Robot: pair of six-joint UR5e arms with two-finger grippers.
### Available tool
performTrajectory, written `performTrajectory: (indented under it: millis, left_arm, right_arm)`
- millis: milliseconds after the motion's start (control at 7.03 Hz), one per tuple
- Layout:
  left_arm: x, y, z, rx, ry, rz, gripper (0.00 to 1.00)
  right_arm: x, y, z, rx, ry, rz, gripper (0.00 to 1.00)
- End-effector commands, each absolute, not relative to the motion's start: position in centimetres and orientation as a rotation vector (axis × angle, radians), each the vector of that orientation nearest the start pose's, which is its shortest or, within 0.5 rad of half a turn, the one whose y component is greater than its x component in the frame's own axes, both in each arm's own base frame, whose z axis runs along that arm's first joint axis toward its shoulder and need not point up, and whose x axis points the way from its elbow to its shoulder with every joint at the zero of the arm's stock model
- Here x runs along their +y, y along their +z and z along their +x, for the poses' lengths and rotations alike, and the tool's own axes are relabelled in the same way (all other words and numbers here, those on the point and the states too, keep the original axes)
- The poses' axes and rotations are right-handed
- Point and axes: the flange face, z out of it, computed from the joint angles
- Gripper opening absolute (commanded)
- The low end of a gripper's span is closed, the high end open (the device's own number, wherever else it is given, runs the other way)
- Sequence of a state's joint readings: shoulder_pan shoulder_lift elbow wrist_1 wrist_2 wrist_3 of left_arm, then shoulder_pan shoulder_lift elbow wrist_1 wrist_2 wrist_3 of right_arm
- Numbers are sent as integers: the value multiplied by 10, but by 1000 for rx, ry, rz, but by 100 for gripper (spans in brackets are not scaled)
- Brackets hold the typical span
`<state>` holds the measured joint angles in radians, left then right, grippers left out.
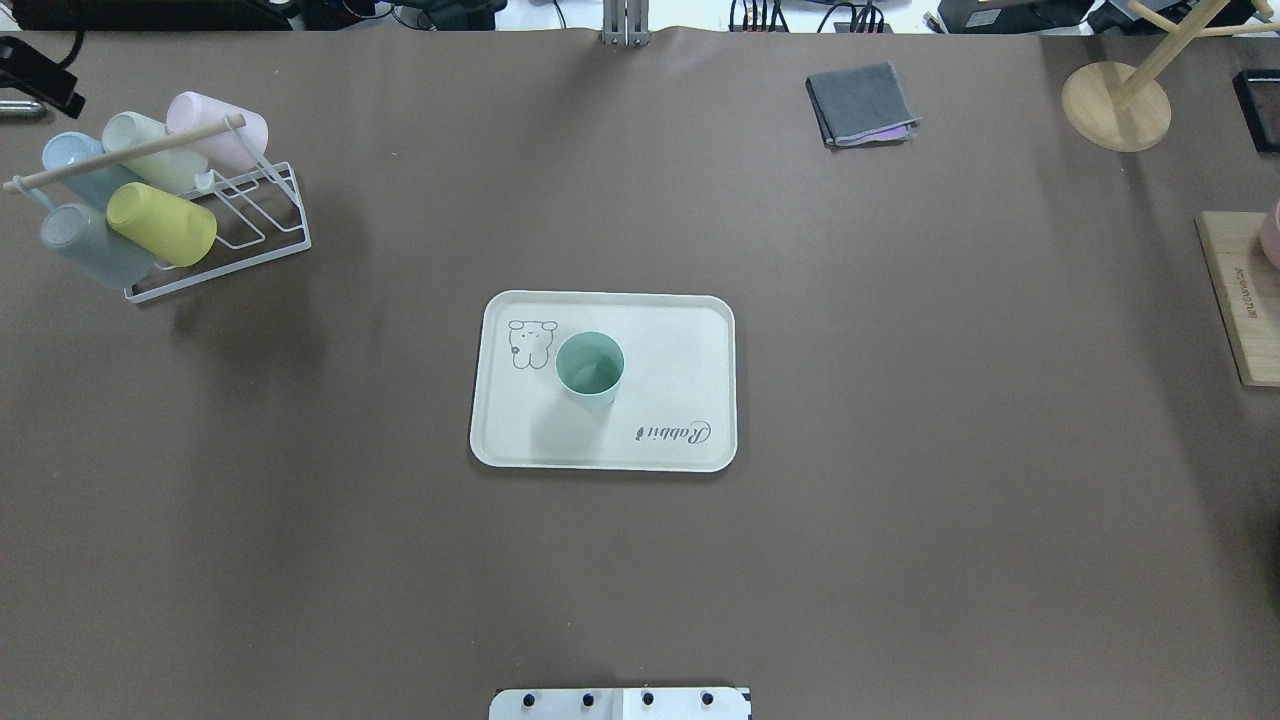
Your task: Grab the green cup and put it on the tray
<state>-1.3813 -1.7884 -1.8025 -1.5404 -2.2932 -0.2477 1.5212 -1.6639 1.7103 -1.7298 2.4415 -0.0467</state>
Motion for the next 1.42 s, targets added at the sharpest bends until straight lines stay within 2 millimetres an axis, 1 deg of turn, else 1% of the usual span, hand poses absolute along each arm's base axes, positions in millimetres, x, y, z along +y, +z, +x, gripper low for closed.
performTrajectory:
  millis: [0, 142, 427, 569, 711, 853, 995, 1280]
  left_arm:
    - [-499, 524, -15, 835, -39, 98, 98]
    - [-459, 560, -20, 825, -73, 28, 98]
    - [-402, 615, -41, 810, -143, -67, 98]
    - [-379, 631, -61, 809, -102, -44, 98]
    - [-370, 642, -82, 800, -44, 6, 98]
    - [-367, 658, -89, 805, -44, 0, 98]
    - [-370, 645, -89, 807, -36, 24, 98]
    - [-374, 645, -90, 799, -23, 30, 98]
  right_arm:
    - [-446, 642, 35, -873, -40, -106, 100]
    - [-446, 641, 35, -873, -41, -105, 100]
    - [-447, 640, 35, -872, -41, -103, 100]
    - [-447, 642, 35, -872, -40, -106, 100]
    - [-446, 643, 35, -870, -40, -108, 100]
    - [-446, 643, 35, -870, -40, -108, 100]
    - [-446, 642, 35, -872, -39, -108, 100]
    - [-446, 641, 35, -872, -41, -105, 100]
